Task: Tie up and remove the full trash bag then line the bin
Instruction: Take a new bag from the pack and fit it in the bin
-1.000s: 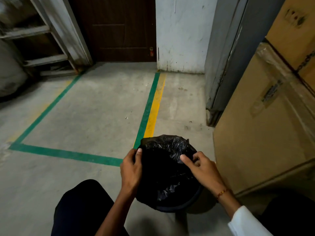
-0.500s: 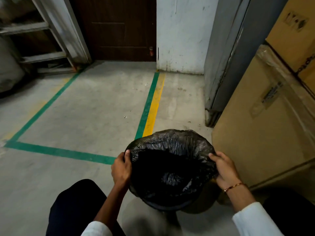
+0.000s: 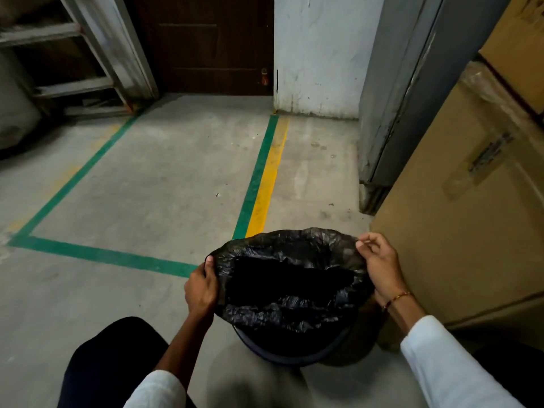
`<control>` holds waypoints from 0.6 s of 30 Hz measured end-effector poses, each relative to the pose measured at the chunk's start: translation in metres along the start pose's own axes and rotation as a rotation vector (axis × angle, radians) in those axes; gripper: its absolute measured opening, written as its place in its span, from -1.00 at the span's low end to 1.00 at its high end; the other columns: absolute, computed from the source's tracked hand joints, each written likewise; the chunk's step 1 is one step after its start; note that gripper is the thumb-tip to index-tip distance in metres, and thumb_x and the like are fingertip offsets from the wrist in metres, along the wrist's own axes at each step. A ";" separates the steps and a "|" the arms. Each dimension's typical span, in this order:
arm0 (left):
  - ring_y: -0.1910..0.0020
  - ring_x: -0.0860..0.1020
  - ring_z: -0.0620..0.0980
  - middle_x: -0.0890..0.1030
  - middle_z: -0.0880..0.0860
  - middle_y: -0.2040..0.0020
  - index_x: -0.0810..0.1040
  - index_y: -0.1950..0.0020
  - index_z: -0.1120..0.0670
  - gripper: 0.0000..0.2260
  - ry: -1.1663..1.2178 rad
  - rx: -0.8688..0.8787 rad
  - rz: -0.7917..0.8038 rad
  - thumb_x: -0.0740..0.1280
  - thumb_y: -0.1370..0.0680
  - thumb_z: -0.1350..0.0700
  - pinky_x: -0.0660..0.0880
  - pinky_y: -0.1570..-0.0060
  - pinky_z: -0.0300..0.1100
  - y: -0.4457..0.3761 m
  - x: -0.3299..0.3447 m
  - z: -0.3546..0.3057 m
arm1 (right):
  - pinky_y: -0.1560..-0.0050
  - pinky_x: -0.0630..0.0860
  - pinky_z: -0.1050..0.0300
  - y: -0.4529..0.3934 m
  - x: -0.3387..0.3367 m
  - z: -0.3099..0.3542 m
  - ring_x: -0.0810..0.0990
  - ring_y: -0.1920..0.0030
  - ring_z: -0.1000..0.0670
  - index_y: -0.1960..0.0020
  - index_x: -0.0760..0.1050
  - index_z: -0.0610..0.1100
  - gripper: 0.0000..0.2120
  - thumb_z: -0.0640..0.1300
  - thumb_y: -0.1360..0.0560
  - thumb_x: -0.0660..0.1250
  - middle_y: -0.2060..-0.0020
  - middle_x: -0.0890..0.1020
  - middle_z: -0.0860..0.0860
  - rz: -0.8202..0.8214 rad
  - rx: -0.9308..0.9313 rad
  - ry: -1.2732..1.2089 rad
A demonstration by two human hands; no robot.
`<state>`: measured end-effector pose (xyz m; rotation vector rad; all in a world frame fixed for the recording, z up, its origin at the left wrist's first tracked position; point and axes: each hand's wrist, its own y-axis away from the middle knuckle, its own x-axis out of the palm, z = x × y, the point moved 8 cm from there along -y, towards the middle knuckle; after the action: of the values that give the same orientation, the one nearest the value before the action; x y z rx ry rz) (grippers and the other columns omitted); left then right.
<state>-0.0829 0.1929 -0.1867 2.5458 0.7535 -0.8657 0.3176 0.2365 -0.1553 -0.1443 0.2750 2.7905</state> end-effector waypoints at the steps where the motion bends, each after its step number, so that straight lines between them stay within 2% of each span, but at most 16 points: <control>1: -0.09 0.56 0.33 0.62 0.36 -0.05 0.59 -0.05 0.25 -0.50 0.027 -0.014 0.002 0.07 -0.64 -0.13 0.50 -0.06 0.08 -0.001 0.000 0.002 | 0.01 0.56 0.13 -0.003 0.002 0.003 0.59 0.06 -0.04 0.08 0.56 -0.08 -0.78 -0.35 -0.56 0.24 0.08 0.64 -0.13 0.025 0.004 -0.027; 4: 0.00 0.59 0.26 0.64 0.31 0.04 0.57 0.07 0.25 -0.51 0.107 -0.011 0.026 0.08 -0.64 -0.13 0.48 0.02 0.02 -0.003 0.004 0.008 | -0.04 0.57 0.29 -0.012 0.007 0.004 0.62 -0.05 -0.04 -0.08 0.62 -0.22 -0.71 -0.42 -0.55 0.17 -0.02 0.66 -0.11 0.076 0.028 -0.104; 7: 0.07 0.59 0.20 0.64 0.27 0.11 0.54 0.16 0.23 -0.52 0.127 -0.022 0.071 0.10 -0.64 -0.14 0.48 0.08 0.00 -0.002 0.010 0.010 | -0.07 0.58 0.27 -0.016 0.008 -0.007 0.61 -0.10 -0.04 -0.27 0.53 -0.25 -0.65 -0.43 -0.57 0.12 -0.12 0.62 -0.11 0.078 0.084 -0.171; 11: 0.07 0.60 0.17 0.66 0.26 0.08 0.60 0.08 0.23 -0.51 0.142 -0.041 0.131 0.12 -0.62 -0.17 0.49 0.08 -0.02 -0.005 0.018 0.021 | -0.13 0.56 0.15 -0.013 0.002 -0.035 0.58 -0.17 -0.10 -0.38 0.42 -0.23 -0.57 -0.44 -0.55 0.15 -0.19 0.58 -0.15 0.055 0.207 -0.140; 12: 0.10 0.61 0.16 0.66 0.26 0.10 0.59 0.11 0.23 -0.51 0.134 -0.052 0.171 0.15 -0.61 -0.18 0.47 0.12 -0.04 -0.007 0.022 0.027 | -0.05 0.58 0.14 -0.011 -0.001 -0.045 0.59 -0.13 -0.09 -0.38 0.43 -0.22 -0.57 -0.43 -0.55 0.16 -0.19 0.58 -0.17 0.065 0.238 -0.088; 13: 0.13 0.61 0.16 0.67 0.26 0.14 0.58 0.16 0.23 -0.49 0.127 -0.076 0.239 0.17 -0.57 -0.21 0.47 0.15 -0.04 -0.007 0.029 0.033 | 0.14 0.59 0.18 -0.008 -0.003 -0.055 0.63 -0.01 -0.04 -0.37 0.44 -0.20 -0.58 -0.42 -0.55 0.15 -0.15 0.60 -0.18 0.086 0.269 -0.018; 15: 0.10 0.65 0.21 0.69 0.21 0.18 0.60 0.18 0.22 -0.45 0.111 -0.148 0.376 0.22 -0.44 -0.28 0.56 0.12 0.05 -0.009 0.044 0.050 | 0.52 0.42 0.32 0.000 -0.007 -0.069 0.63 0.35 0.14 -0.31 0.49 -0.16 -0.62 -0.39 -0.57 0.14 -0.01 0.63 -0.16 0.136 0.323 0.108; 17: 0.05 0.65 0.24 0.69 0.22 0.17 0.62 0.19 0.19 -0.53 0.107 -0.199 0.423 0.27 -0.36 -0.23 0.56 0.05 0.16 -0.010 0.050 0.060 | 0.61 0.34 0.36 0.006 -0.010 -0.076 0.55 0.52 0.22 -0.23 0.52 -0.16 -0.64 -0.42 -0.57 0.11 0.12 0.63 -0.14 0.172 0.332 0.172; 18: 0.05 0.65 0.23 0.69 0.21 0.15 0.61 0.19 0.16 -0.61 0.112 -0.206 0.407 0.29 -0.37 -0.18 0.56 0.02 0.16 -0.010 0.048 0.057 | 0.55 0.39 0.38 0.009 -0.010 -0.075 0.55 0.50 0.23 -0.21 0.52 -0.17 -0.64 -0.44 -0.56 0.11 0.15 0.63 -0.13 0.191 0.314 0.189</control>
<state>-0.0824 0.1919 -0.2616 2.4489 0.3131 -0.4896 0.3289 0.2100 -0.2253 -0.3207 0.8068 2.8761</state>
